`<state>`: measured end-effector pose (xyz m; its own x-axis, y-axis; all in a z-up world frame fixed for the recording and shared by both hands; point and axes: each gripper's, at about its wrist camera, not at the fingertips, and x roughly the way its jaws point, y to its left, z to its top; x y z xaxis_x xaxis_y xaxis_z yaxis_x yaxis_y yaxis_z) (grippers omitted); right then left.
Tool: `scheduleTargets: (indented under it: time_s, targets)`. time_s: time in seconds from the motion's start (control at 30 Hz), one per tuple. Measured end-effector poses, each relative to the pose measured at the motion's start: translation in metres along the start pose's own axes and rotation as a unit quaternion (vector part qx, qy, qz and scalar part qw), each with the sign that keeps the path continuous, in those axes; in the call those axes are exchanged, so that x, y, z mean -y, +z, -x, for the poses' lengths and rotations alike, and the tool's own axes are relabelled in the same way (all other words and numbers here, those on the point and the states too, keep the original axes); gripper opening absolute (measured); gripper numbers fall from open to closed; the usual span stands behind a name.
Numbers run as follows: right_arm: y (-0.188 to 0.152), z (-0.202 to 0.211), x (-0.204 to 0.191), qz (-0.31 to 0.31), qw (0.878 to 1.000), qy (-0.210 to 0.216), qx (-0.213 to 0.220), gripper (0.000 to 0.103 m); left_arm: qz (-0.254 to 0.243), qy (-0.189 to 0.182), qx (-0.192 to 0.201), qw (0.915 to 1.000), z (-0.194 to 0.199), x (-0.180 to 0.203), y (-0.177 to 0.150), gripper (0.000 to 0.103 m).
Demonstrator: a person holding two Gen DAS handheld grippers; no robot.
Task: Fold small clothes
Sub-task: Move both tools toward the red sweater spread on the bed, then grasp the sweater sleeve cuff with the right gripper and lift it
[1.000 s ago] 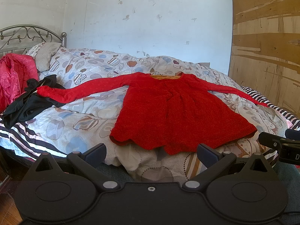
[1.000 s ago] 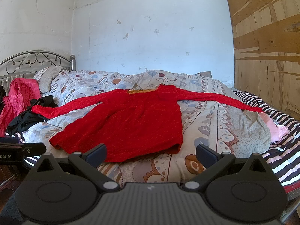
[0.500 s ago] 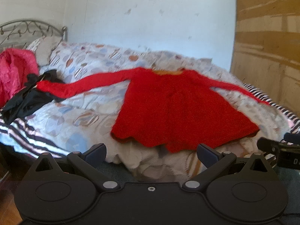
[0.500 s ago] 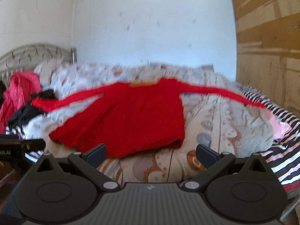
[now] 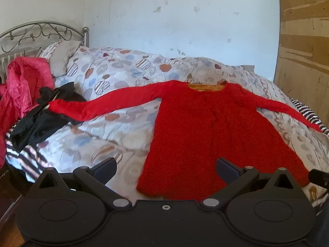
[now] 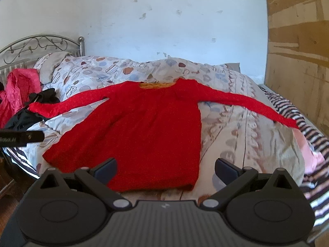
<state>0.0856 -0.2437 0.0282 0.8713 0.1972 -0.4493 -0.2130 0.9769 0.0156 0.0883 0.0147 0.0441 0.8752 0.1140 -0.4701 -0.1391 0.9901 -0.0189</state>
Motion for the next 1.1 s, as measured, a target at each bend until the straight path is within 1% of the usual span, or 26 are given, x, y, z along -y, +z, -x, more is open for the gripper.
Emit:
scheduleTargets:
  time_s: [0.23,0.3,0.43,0.5,0.6,0.7,0.87,0.93,0.97,1.03,1.1]
  targets:
    - [0.024,-0.041,0.032,-0.003,1.0,-0.007,-0.006,0.103,-0.017,-0.005,-0.018,0.9997,-0.044,0.024,0.029,0.102]
    - [0.03,-0.052,0.043,-0.003,1.0,-0.009,-0.005,0.103,-0.025,-0.007,-0.016,0.9995,-0.057,0.03,0.035,0.102]
    - [0.039,-0.077,0.068,-0.006,1.0,-0.017,0.006,0.103,-0.035,-0.011,0.006,0.9993,-0.089,0.045,0.047,0.102]
    - [0.039,-0.086,0.082,-0.016,1.0,-0.02,0.015,0.103,-0.042,-0.014,0.004,0.999,-0.108,0.053,0.053,0.102]
    - [0.04,-0.1,0.111,-0.04,0.998,-0.029,0.023,0.103,-0.048,-0.025,-0.004,0.9985,-0.137,0.066,0.06,0.102]
    - [0.044,-0.115,0.145,-0.067,0.997,-0.042,0.024,0.103,-0.051,-0.043,-0.002,0.9978,-0.162,0.079,0.064,0.102]
    - [0.055,-0.145,0.214,-0.127,0.99,-0.059,0.021,0.103,-0.052,-0.072,0.003,0.996,-0.201,0.102,0.064,0.102]
    - [0.06,-0.162,0.24,-0.135,0.988,-0.069,0.006,0.103,-0.053,-0.08,-0.001,0.9954,-0.215,0.11,0.062,0.102]
    - [0.062,-0.171,0.251,-0.141,0.986,-0.083,-0.008,0.103,-0.053,-0.083,-0.004,0.9951,-0.222,0.113,0.061,0.102]
    - [0.065,-0.193,0.274,-0.165,0.978,-0.118,-0.041,0.103,-0.053,-0.088,-0.012,0.9946,-0.233,0.117,0.056,0.102]
    - [0.067,-0.206,0.293,-0.19,0.972,-0.128,-0.05,0.103,-0.054,-0.091,-0.018,0.9942,-0.241,0.119,0.05,0.102]
